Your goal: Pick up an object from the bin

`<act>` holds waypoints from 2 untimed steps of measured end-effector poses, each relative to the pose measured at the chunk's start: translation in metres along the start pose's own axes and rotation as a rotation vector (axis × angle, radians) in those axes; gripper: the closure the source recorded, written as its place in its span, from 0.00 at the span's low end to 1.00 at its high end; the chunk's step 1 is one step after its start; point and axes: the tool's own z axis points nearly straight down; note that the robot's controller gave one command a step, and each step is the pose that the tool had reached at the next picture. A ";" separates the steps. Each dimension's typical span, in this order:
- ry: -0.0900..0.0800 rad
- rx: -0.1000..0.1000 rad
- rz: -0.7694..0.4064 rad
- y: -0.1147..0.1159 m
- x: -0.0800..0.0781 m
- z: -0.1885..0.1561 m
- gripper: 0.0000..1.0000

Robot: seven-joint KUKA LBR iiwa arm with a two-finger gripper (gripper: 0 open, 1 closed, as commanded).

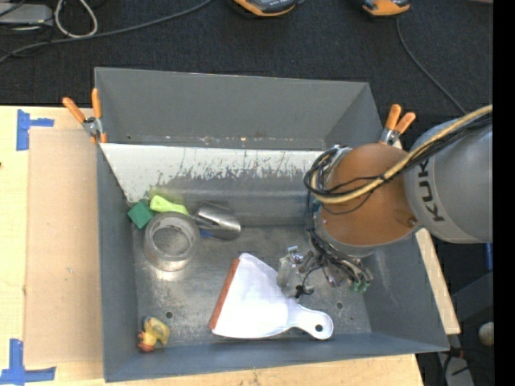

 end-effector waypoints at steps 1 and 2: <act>0.009 0.004 0.049 -0.052 0.036 0.059 0.00; 0.007 0.002 0.048 -0.051 0.034 0.058 0.00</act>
Offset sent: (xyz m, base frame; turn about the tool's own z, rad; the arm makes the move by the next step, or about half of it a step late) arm 0.0000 0.0000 0.0000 0.0000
